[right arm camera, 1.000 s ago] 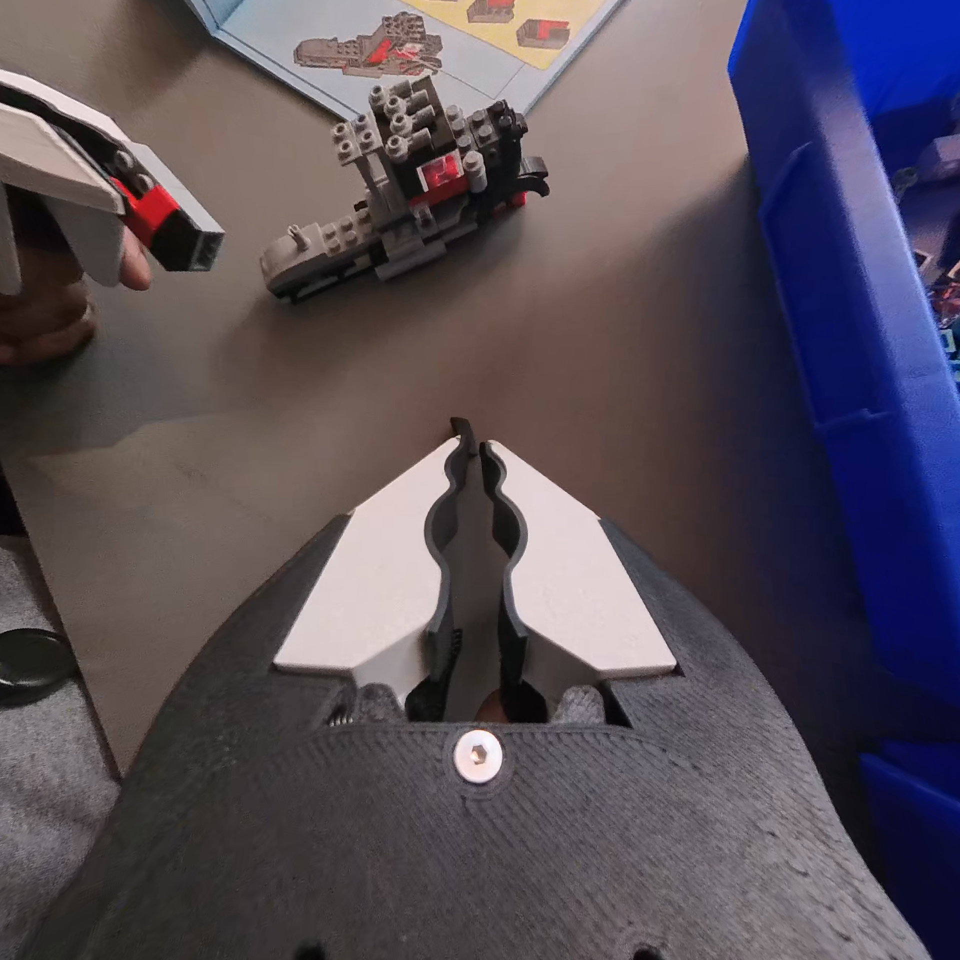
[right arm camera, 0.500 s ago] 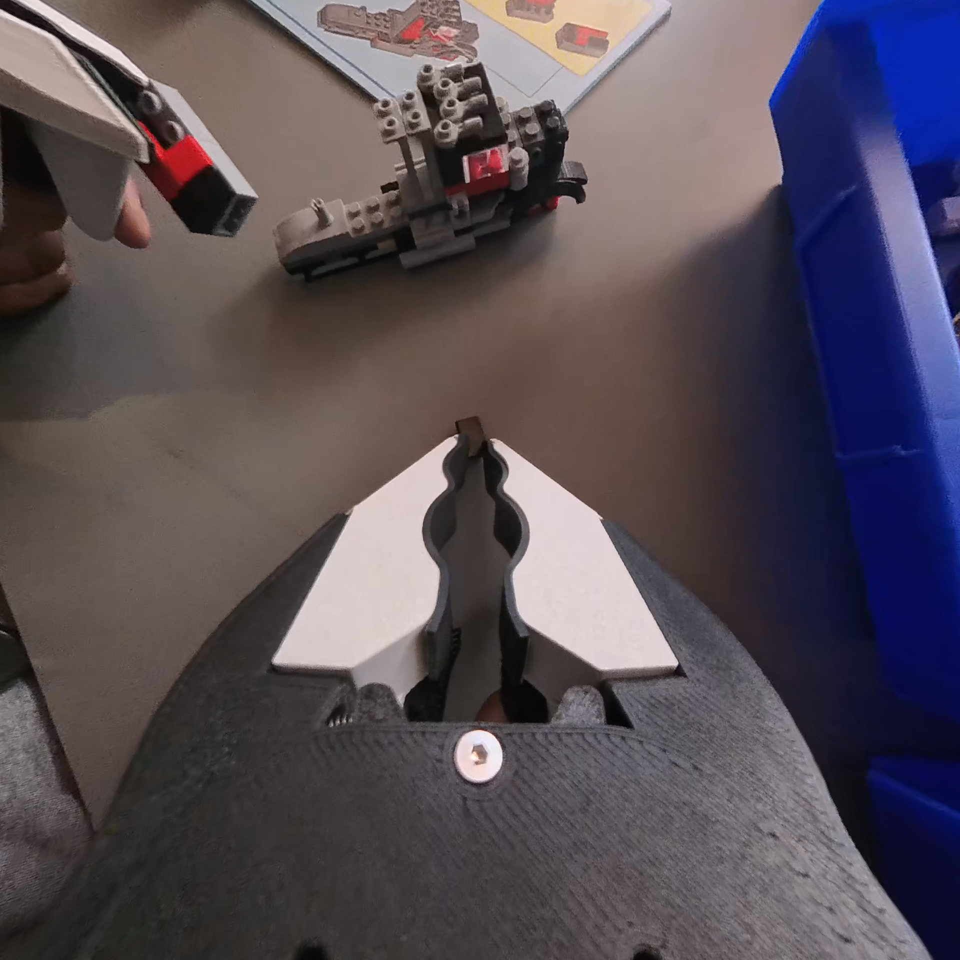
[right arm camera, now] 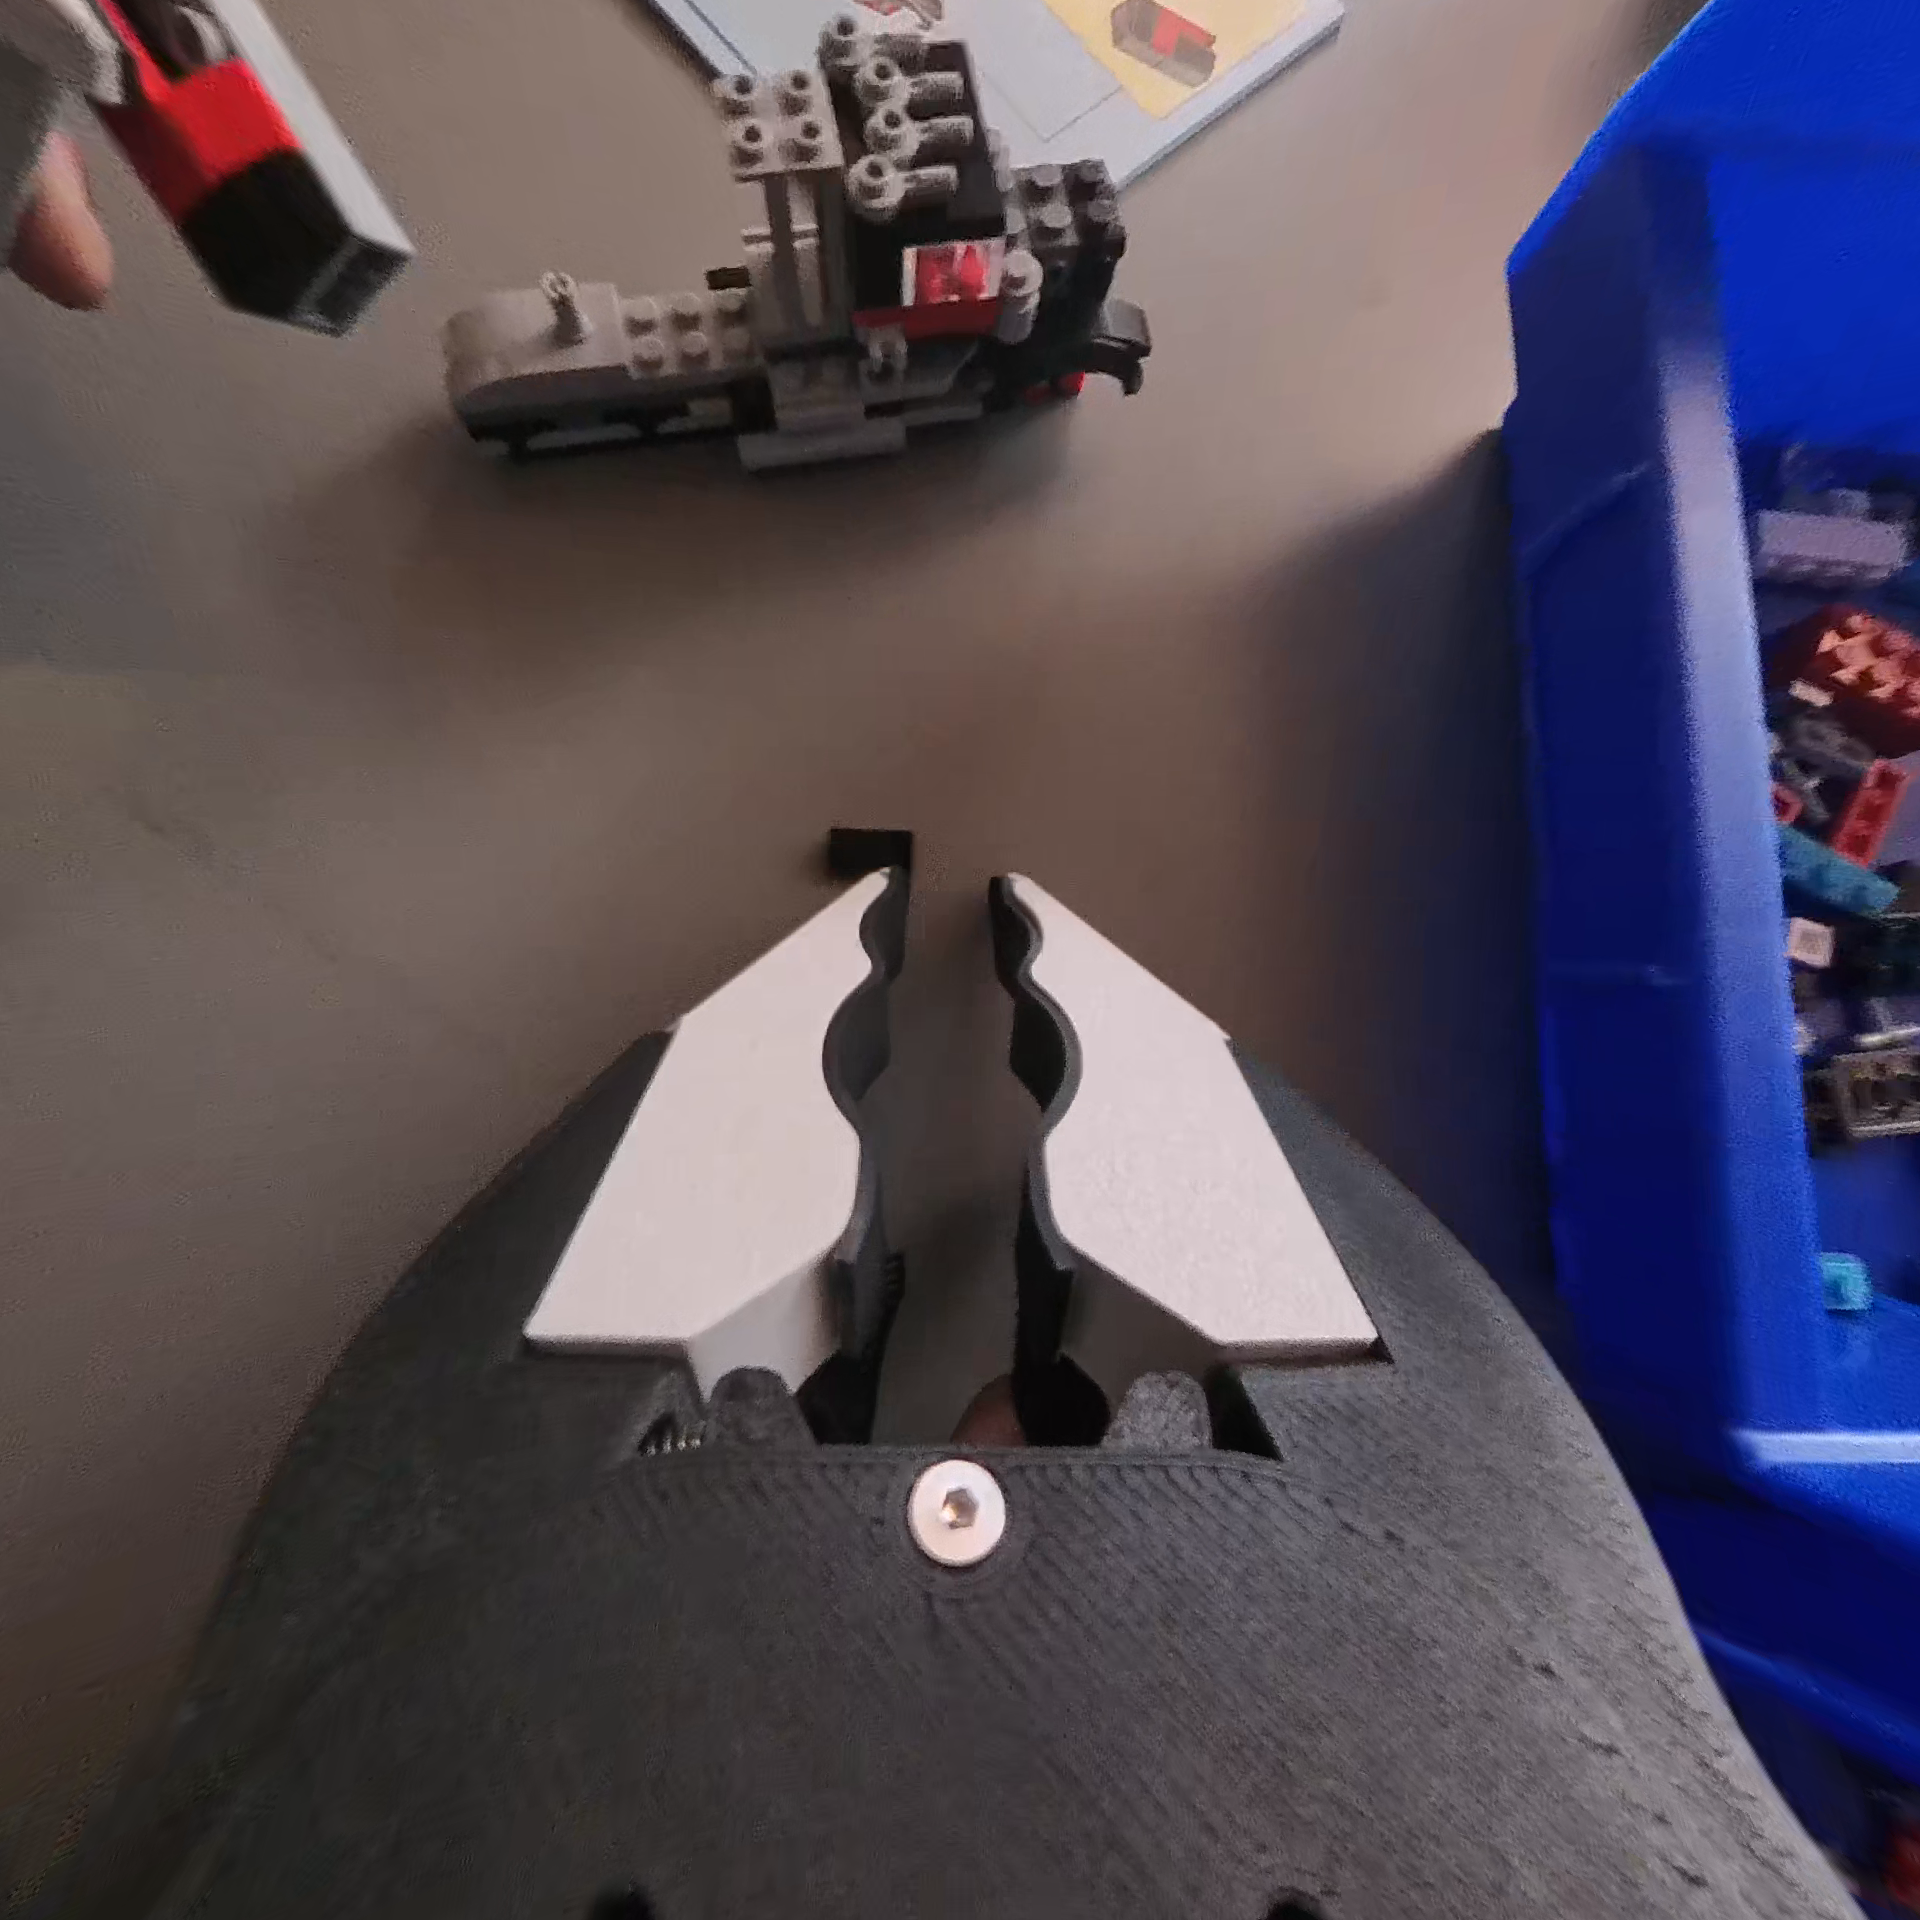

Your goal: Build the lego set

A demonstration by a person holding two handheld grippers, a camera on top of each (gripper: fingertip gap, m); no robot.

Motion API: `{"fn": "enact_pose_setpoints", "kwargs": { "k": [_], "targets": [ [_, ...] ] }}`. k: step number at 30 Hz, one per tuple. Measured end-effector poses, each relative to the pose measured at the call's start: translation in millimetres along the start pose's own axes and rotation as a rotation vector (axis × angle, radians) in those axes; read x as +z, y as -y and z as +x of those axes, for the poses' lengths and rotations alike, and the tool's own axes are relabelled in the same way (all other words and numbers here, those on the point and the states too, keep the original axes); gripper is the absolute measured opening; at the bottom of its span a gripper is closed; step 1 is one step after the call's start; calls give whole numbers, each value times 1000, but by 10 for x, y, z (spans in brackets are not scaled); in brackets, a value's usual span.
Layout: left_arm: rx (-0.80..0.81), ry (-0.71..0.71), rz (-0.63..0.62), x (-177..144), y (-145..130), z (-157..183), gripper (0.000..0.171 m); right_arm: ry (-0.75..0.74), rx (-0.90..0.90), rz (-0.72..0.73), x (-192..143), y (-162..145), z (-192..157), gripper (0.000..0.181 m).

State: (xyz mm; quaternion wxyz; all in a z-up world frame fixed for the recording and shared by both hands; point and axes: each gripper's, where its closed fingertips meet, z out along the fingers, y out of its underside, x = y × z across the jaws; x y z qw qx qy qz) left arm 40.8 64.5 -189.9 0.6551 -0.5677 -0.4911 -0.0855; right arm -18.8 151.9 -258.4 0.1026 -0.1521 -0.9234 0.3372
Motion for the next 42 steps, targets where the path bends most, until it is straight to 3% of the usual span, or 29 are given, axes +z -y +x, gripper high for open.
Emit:
{"fn": "enact_pose_setpoints", "kwargs": {
  "k": [7,11,15,28,36,42],
  "targets": [
    [-4,-7,0,-4,-1,5,15,-9,10,11,-36,40,74,24],
    [-10,-13,-11,8,-10,7,15,103,107,68,-107,121,-142,27],
    [-17,-20,-16,9,-20,18,15,72,101,10,12,43,-209,27],
    [-121,-82,-26,-10,-91,100,15,87,13,49,35,113,-177,8],
    [-175,-134,-33,48,-124,178,15,360,-35,384,-445,935,-682,5],
    [-162,-145,-44,68,-150,216,15,461,-68,361,-373,997,-876,5]
  ]
}}
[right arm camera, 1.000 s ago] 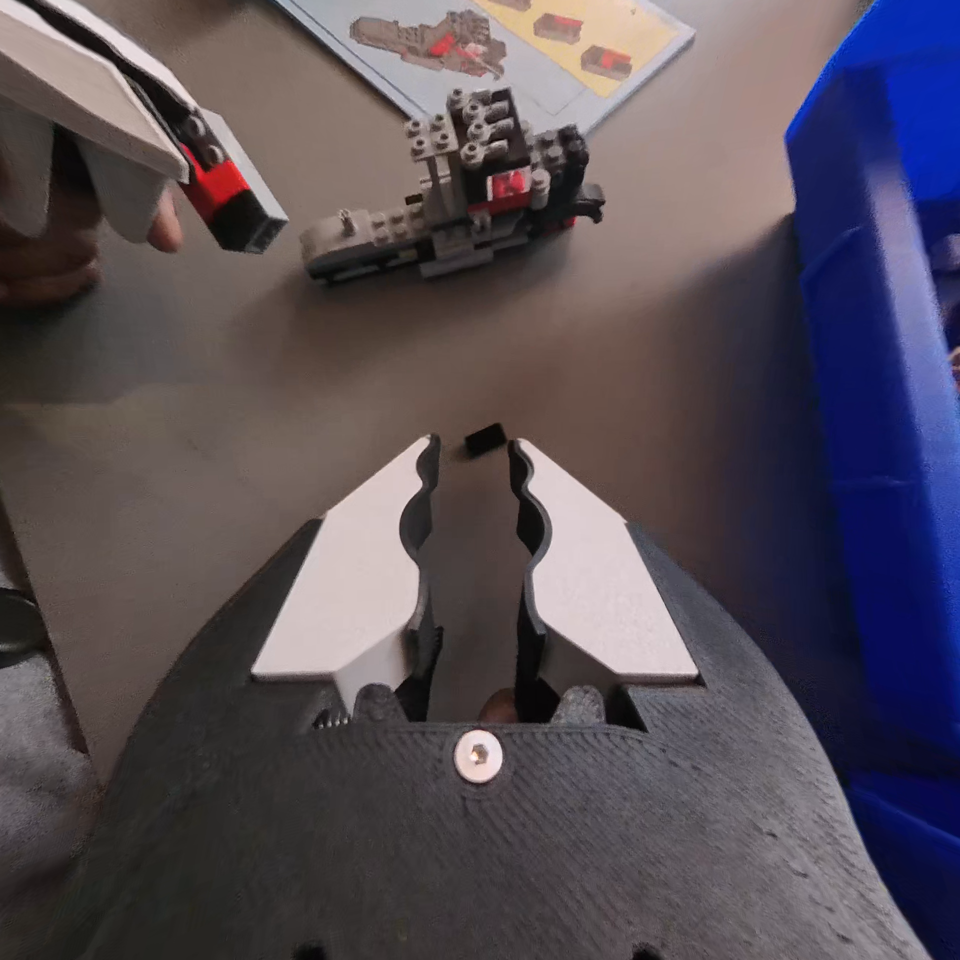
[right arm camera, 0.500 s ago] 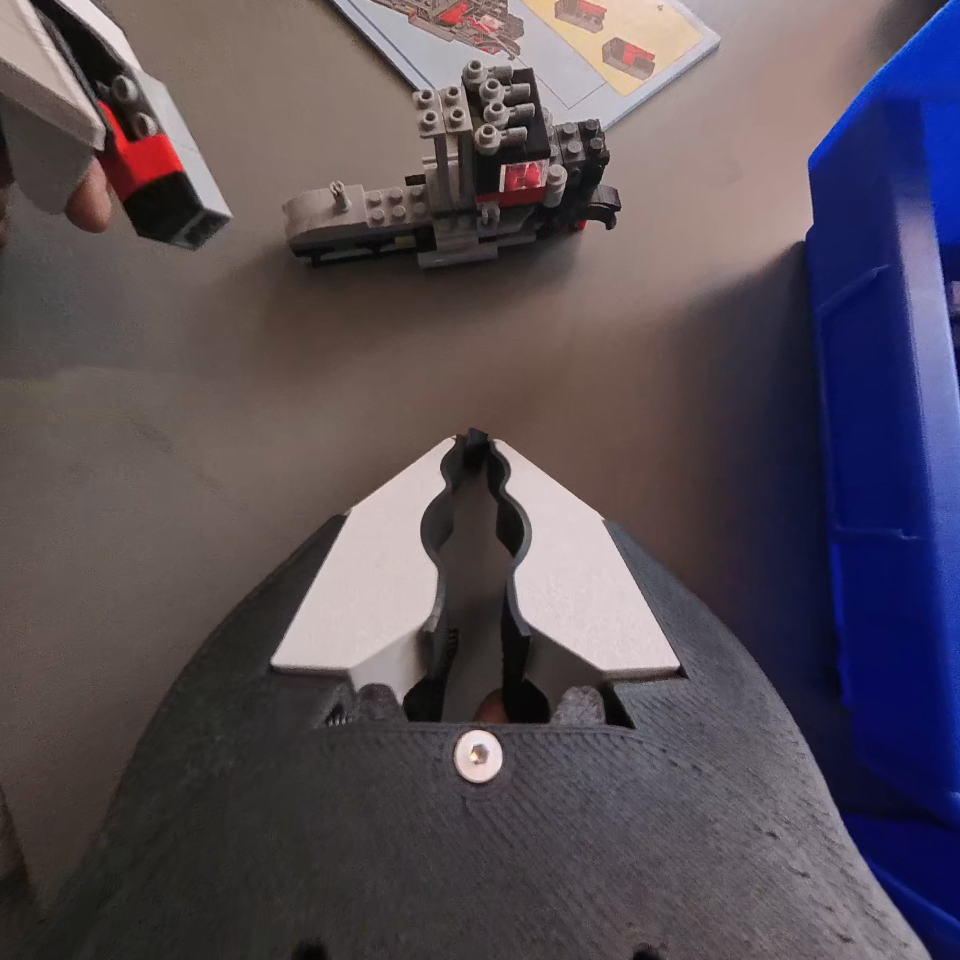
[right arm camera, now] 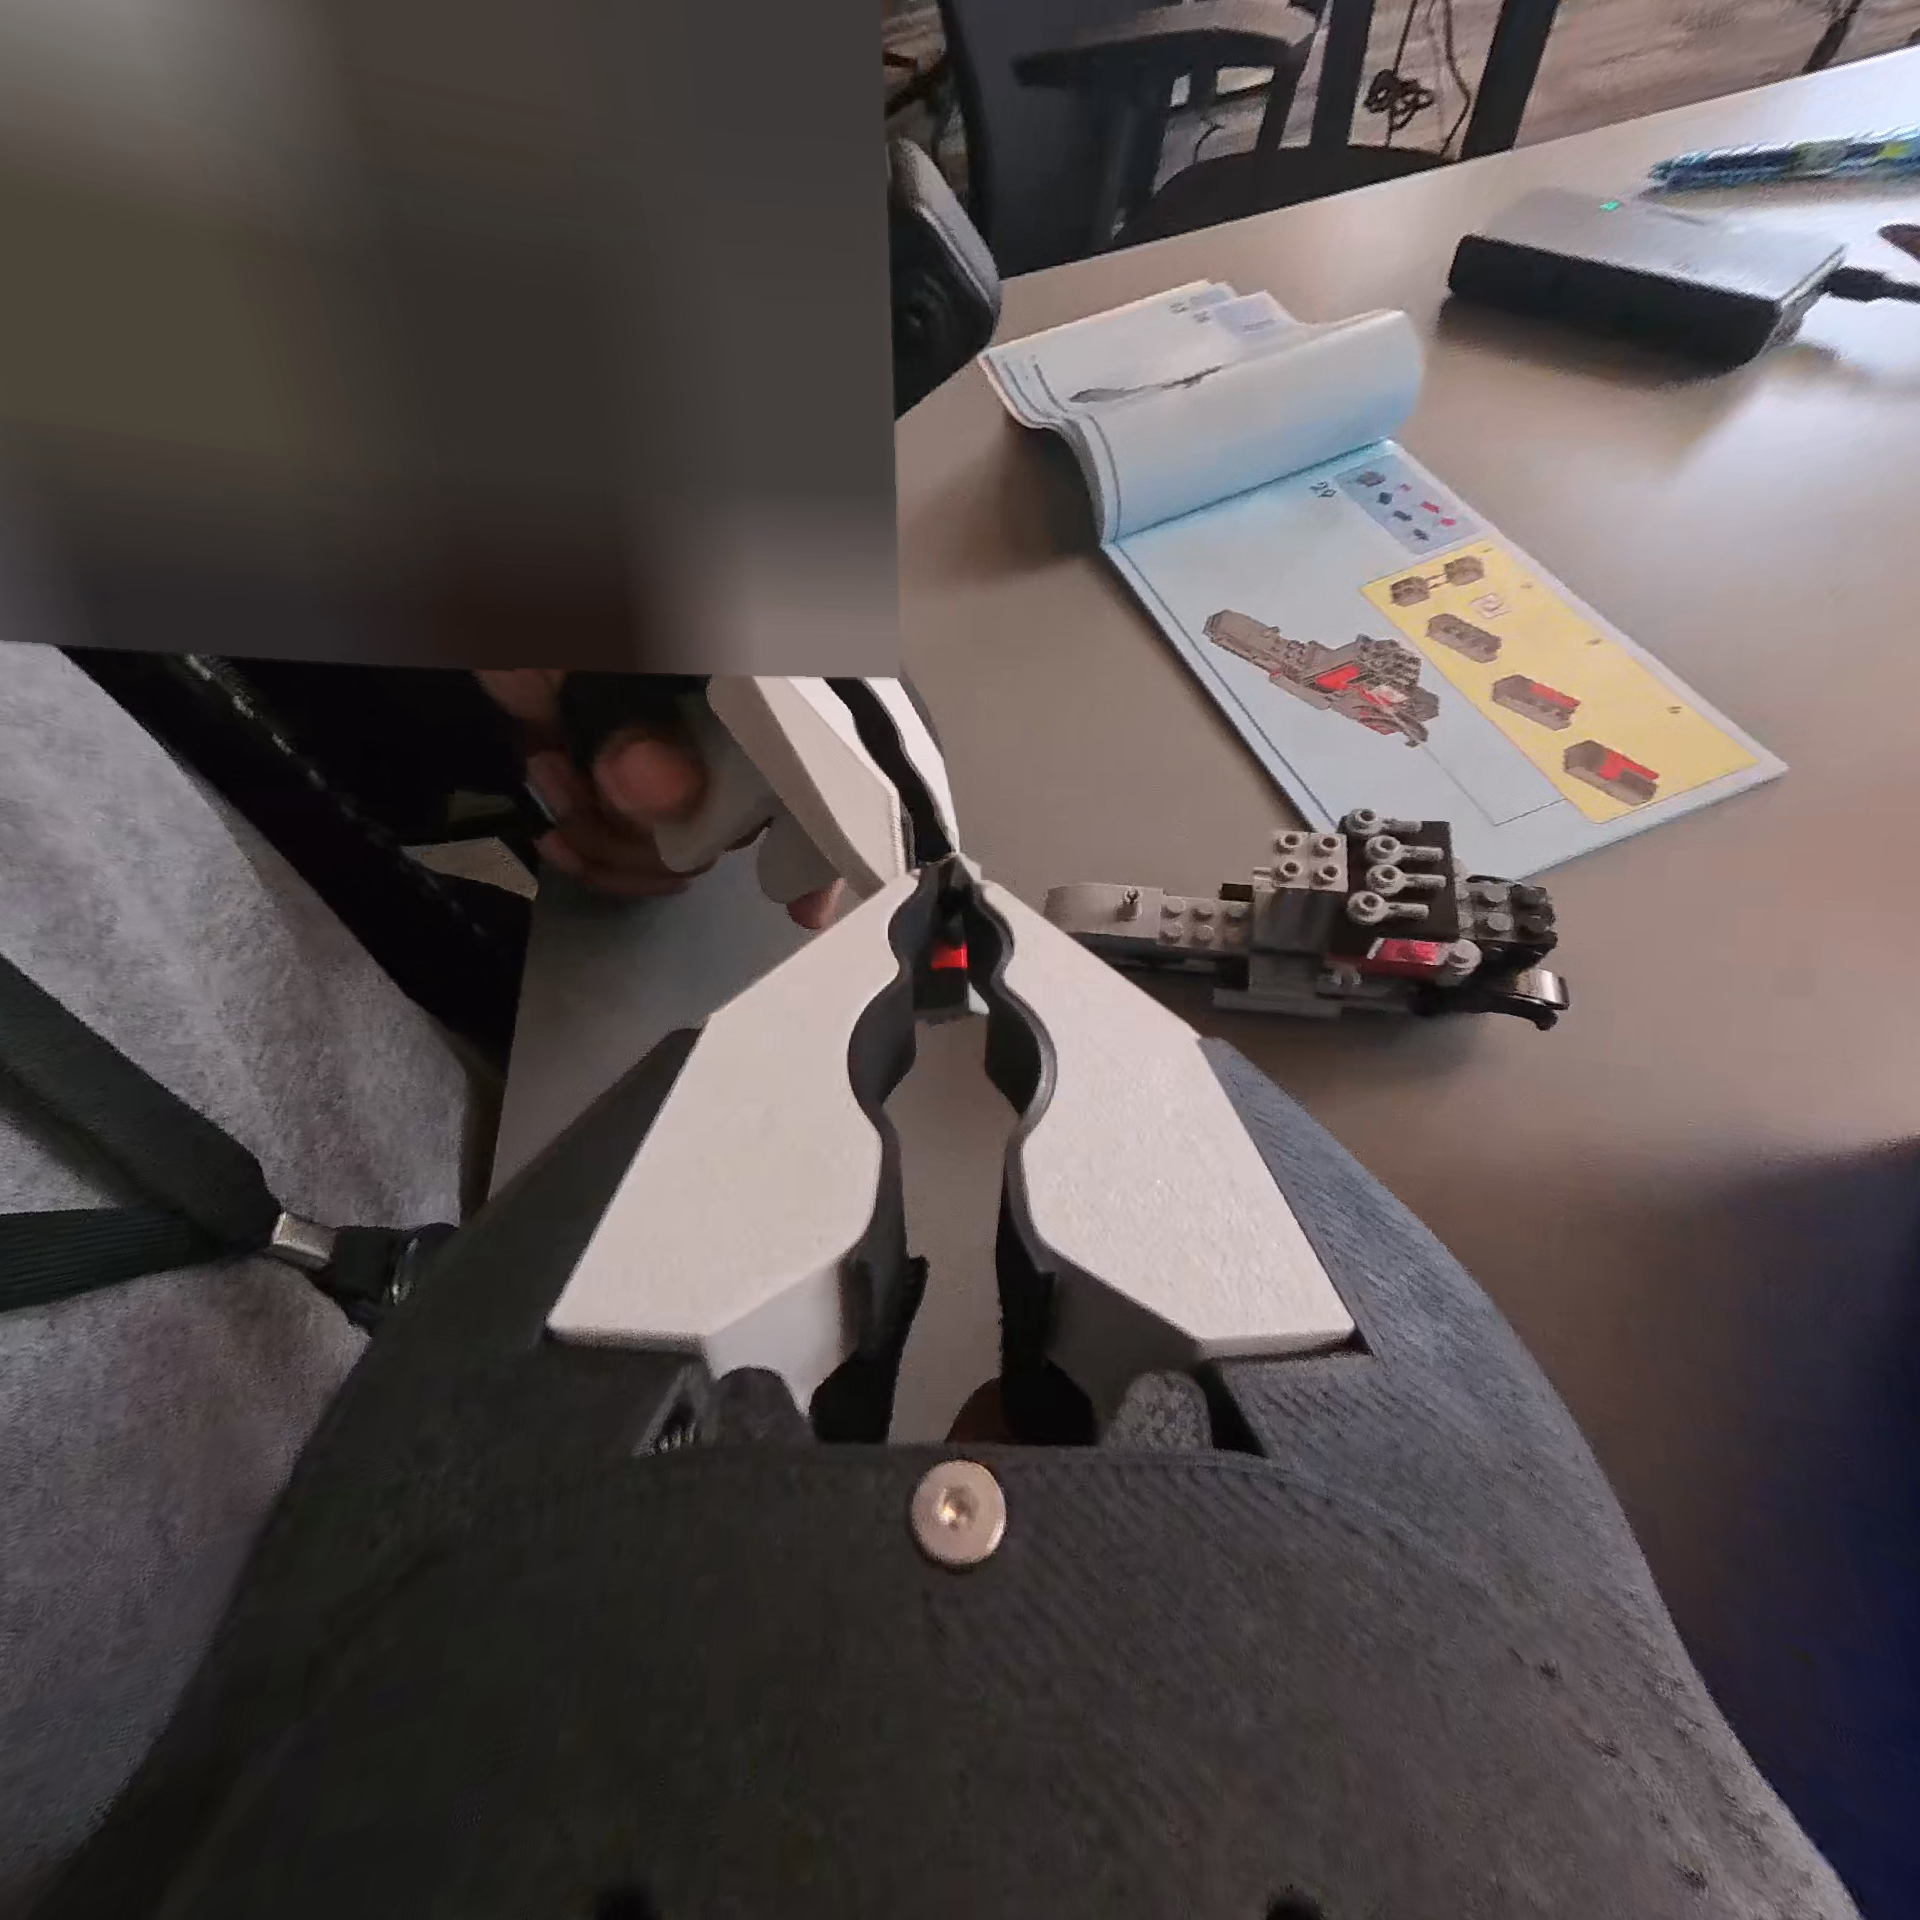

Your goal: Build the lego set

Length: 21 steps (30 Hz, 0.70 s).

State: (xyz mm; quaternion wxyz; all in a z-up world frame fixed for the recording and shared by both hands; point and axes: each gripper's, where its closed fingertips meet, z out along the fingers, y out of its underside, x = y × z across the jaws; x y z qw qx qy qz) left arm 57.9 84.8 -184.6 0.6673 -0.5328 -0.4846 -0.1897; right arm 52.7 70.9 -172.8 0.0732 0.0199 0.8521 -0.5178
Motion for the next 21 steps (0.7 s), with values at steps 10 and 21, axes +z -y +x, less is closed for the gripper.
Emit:
{"fn": "enact_pose_setpoints", "kwargs": {
  "k": [10,21],
  "targets": [
    [-2,-3,-21,9,-27,-4,15,61,42,-6,21,-13,-40,5],
    [-31,-46,-14,-9,1,29,15,113,93,27,15,29,-56,9]
  ]
}}
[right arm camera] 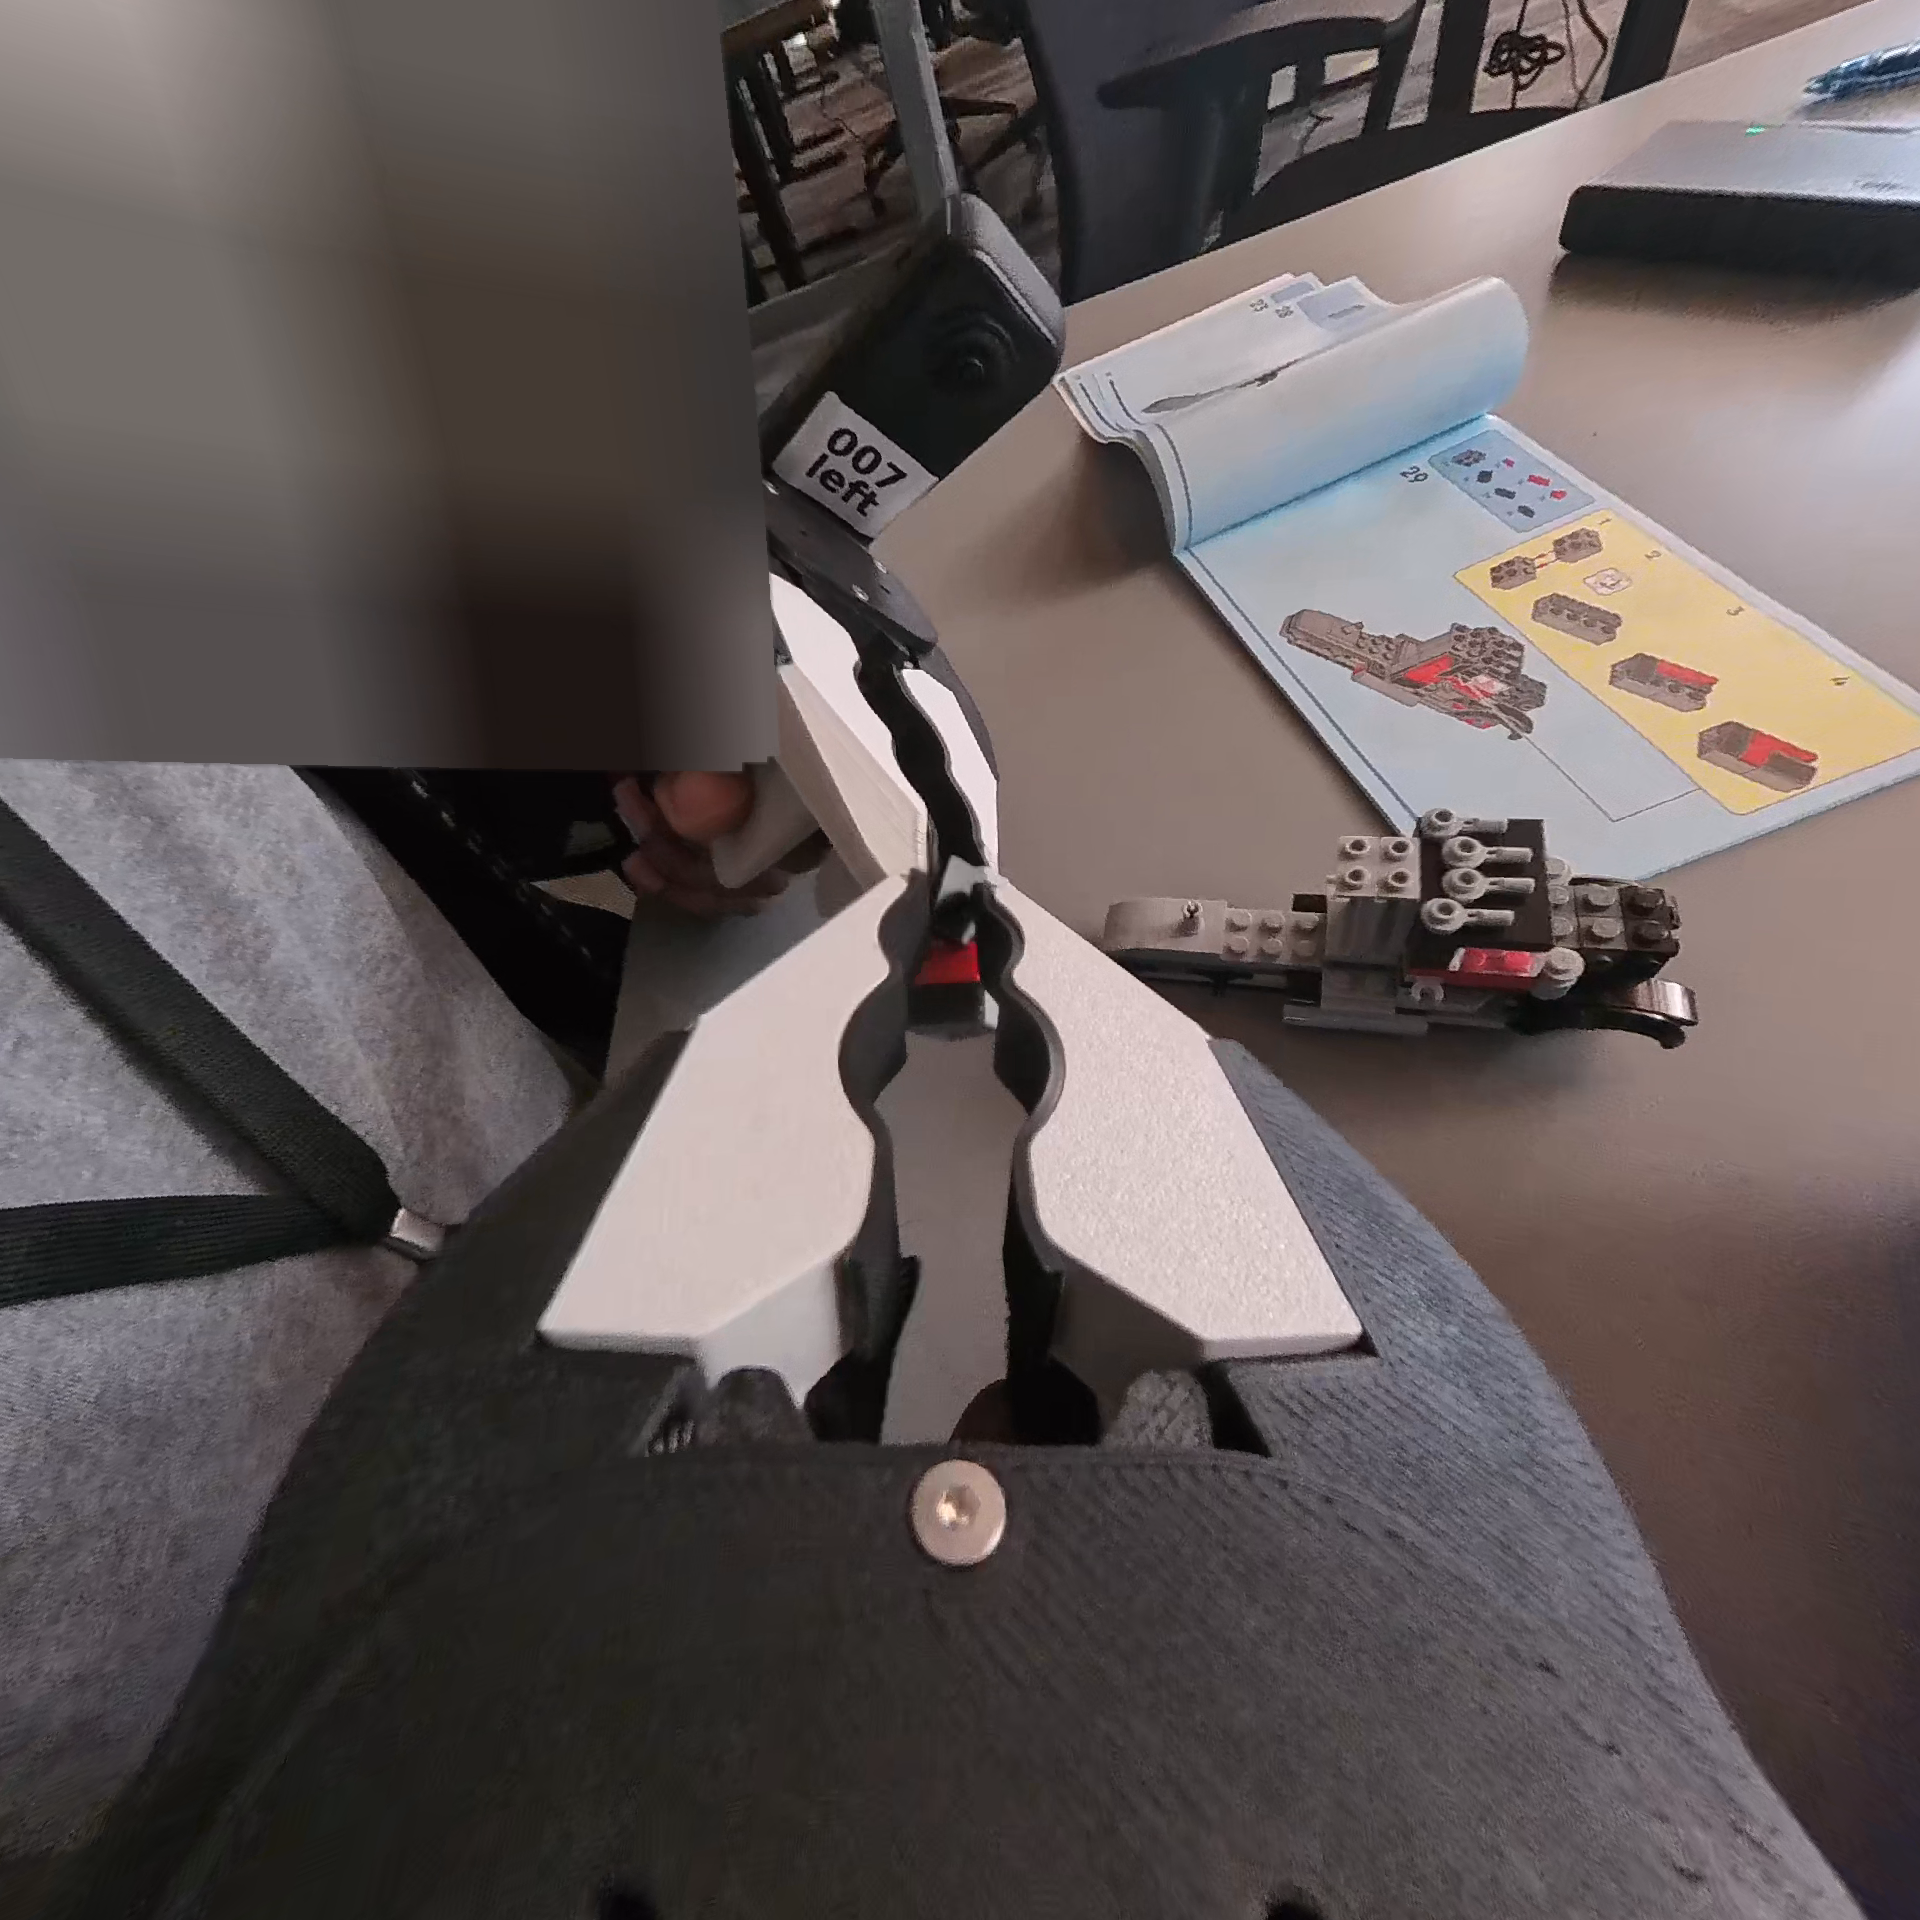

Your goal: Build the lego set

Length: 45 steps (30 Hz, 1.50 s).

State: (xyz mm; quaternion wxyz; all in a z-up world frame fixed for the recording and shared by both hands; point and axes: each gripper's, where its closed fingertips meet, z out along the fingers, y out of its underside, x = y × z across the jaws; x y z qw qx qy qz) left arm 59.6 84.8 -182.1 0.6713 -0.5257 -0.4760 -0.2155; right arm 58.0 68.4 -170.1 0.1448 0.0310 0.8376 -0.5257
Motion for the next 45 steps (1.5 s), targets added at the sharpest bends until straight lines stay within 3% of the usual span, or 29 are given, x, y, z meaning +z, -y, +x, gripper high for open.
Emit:
{"fn": "enact_pose_setpoints", "kwargs": {
  "k": [9,15,32,45],
  "targets": [
    [-10,-25,6,-12,12,26,15,23,103,47,-41,8,15,23],
    [-15,-26,3,-6,15,23,15,17,199,108,-93,1,64,23],
    [2,-5,-18,21,-26,15,15,-19,242,83,-53,-86,163,19],
    [-65,-88,11,42,30,92,15,10,306,171,-149,-17,177,24]
  ]
}}
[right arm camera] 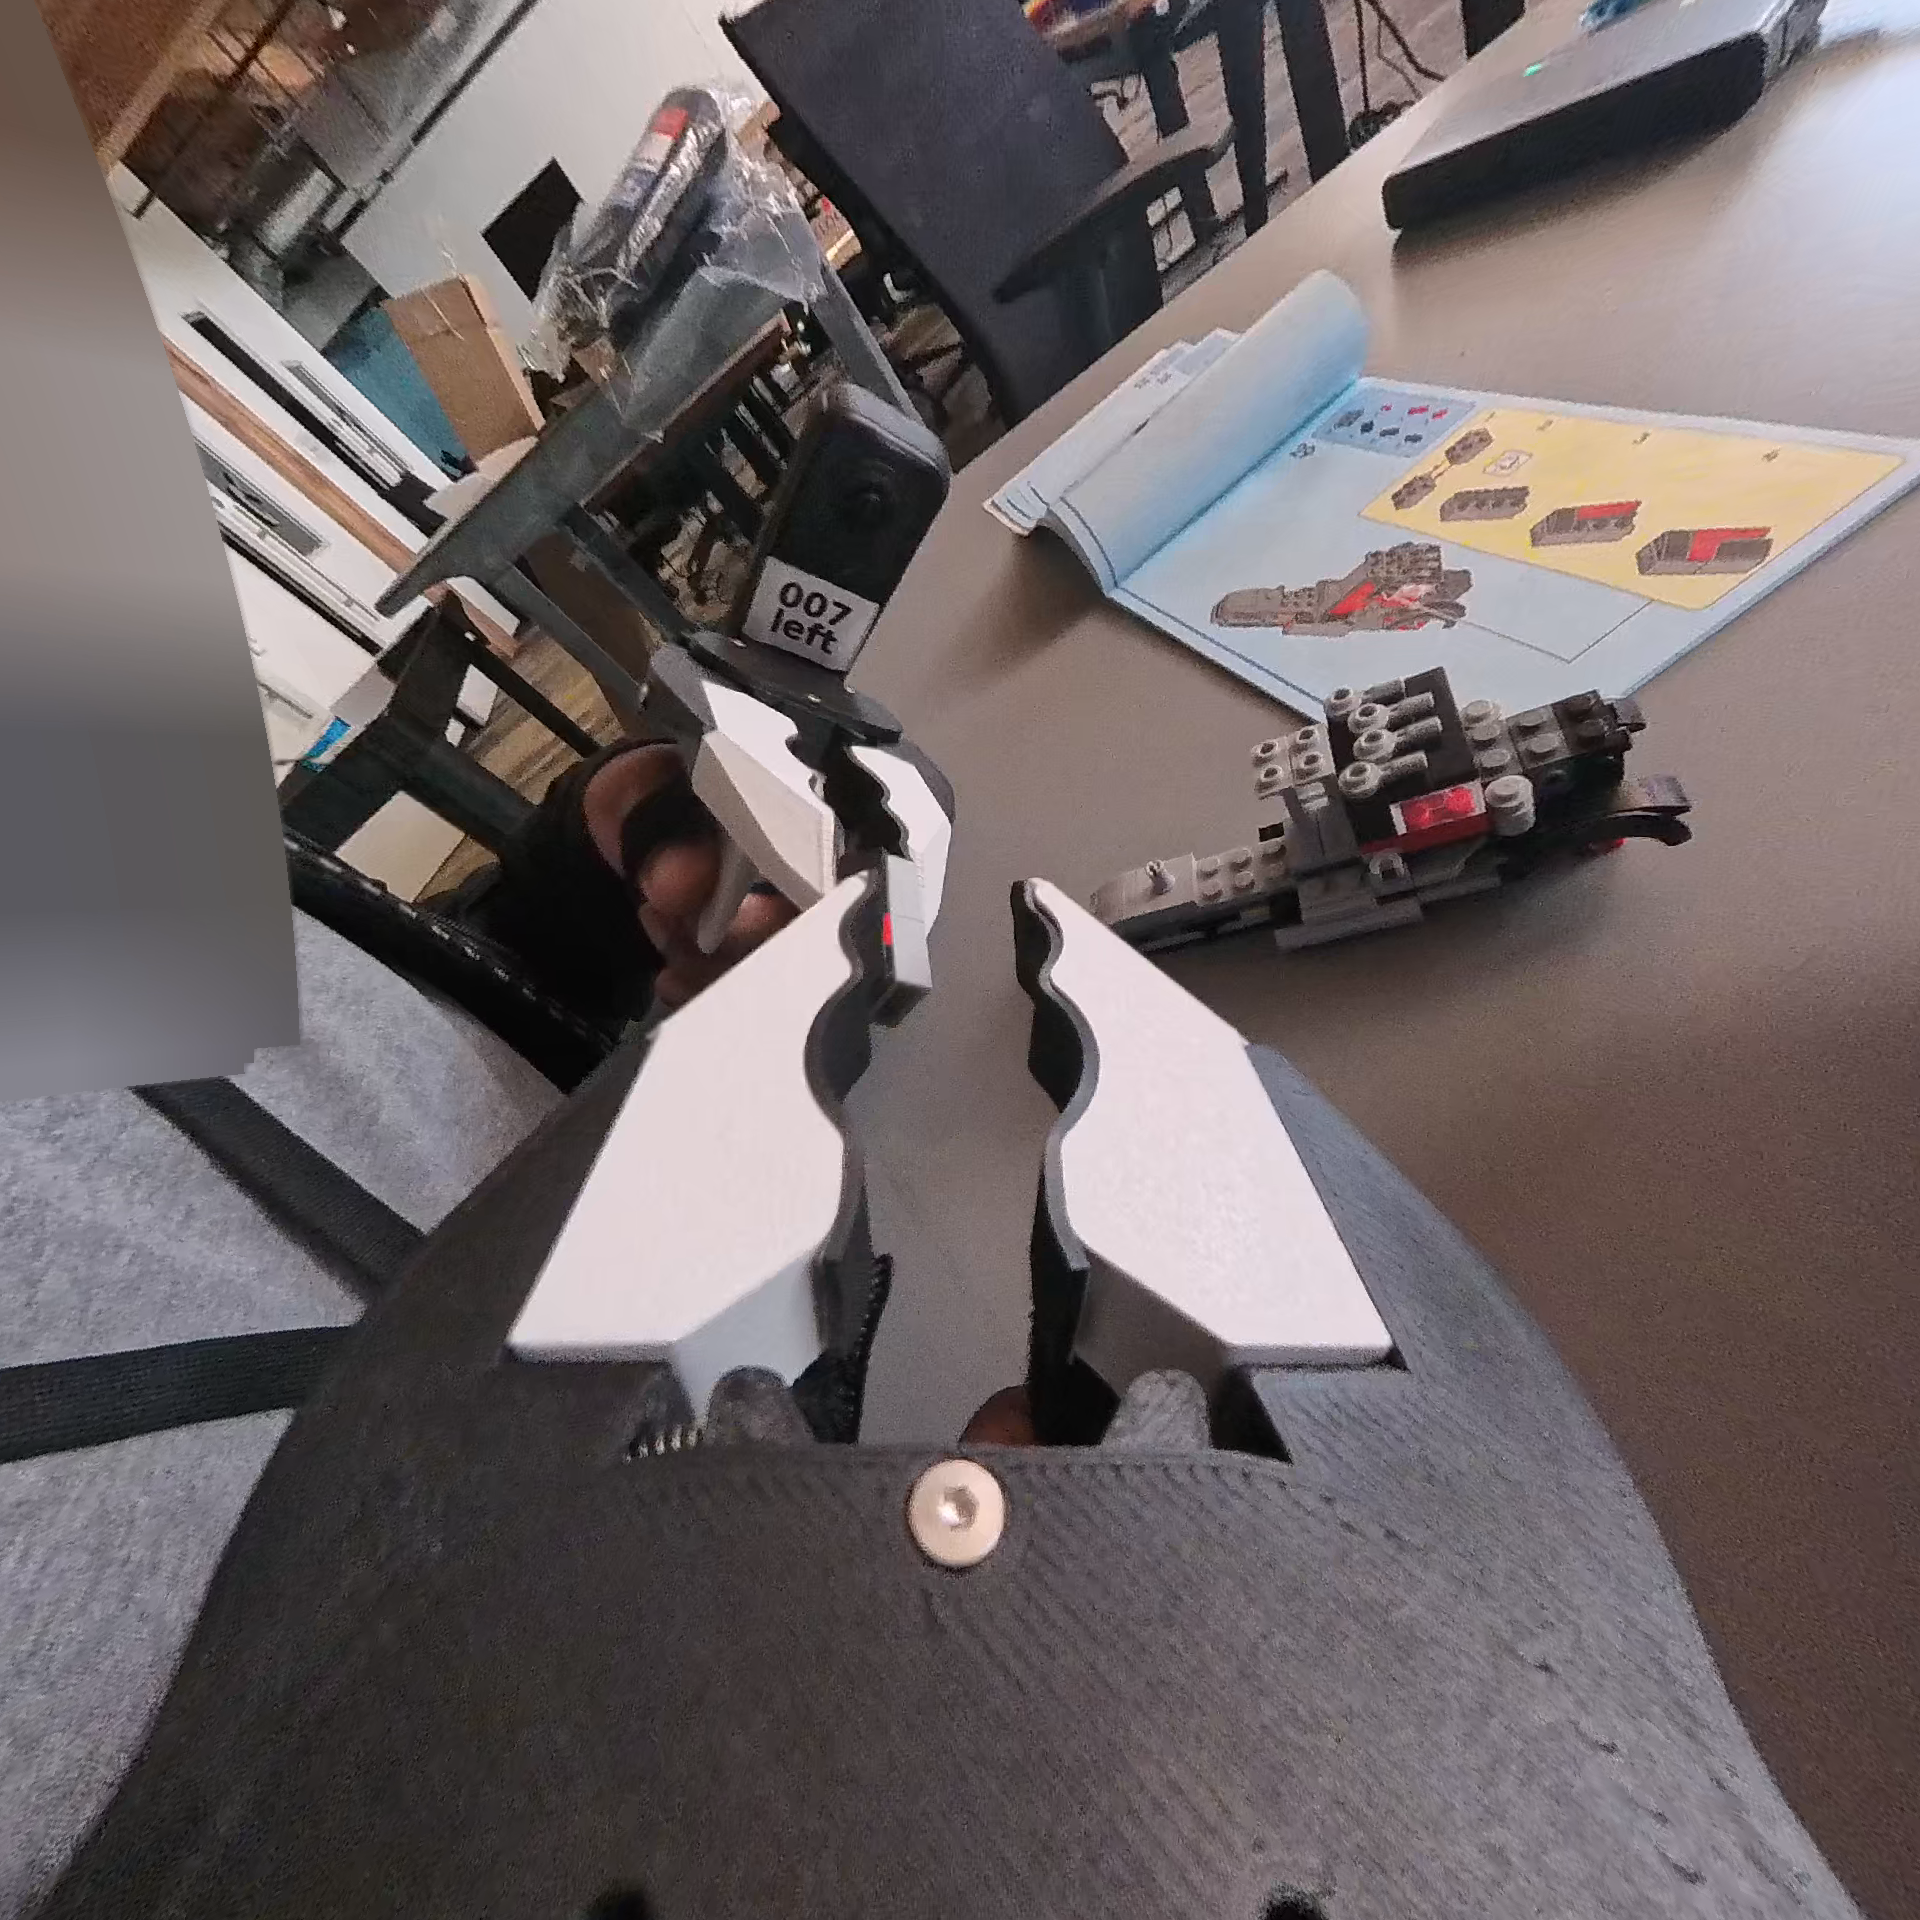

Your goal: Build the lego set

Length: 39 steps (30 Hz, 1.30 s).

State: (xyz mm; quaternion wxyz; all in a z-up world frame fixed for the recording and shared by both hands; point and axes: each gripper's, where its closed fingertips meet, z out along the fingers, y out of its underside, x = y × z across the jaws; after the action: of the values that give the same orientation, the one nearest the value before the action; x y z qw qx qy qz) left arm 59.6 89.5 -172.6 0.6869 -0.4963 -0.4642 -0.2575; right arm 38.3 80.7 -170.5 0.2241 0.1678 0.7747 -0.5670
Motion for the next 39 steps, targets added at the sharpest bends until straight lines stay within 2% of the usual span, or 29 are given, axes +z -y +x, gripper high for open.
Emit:
{"fn": "enact_pose_setpoints", "kwargs": {
  "k": [4,9,12,15,24,29,39],
  "targets": [
    [-7,-5,4,3,17,3,15,36,-69,38,-75,4,-84,33],
    [-9,-10,3,30,43,20,15,20,-285,36,-87,-94,-192,39],
    [-5,-9,-1,55,52,31,15,-28,-379,40,-68,-109,-174,38],
    [2,-7,-4,79,60,52,15,-85,-440,60,-67,-91,-119,26],
    [27,-38,35,146,114,133,22,-166,-496,190,-130,57,-72,21],
    [26,-37,117,205,178,123,22,-255,-519,274,-166,161,-21,21],
    [5,-44,248,282,266,113,22,-317,-509,353,-187,194,-6,21]
  ]
}}
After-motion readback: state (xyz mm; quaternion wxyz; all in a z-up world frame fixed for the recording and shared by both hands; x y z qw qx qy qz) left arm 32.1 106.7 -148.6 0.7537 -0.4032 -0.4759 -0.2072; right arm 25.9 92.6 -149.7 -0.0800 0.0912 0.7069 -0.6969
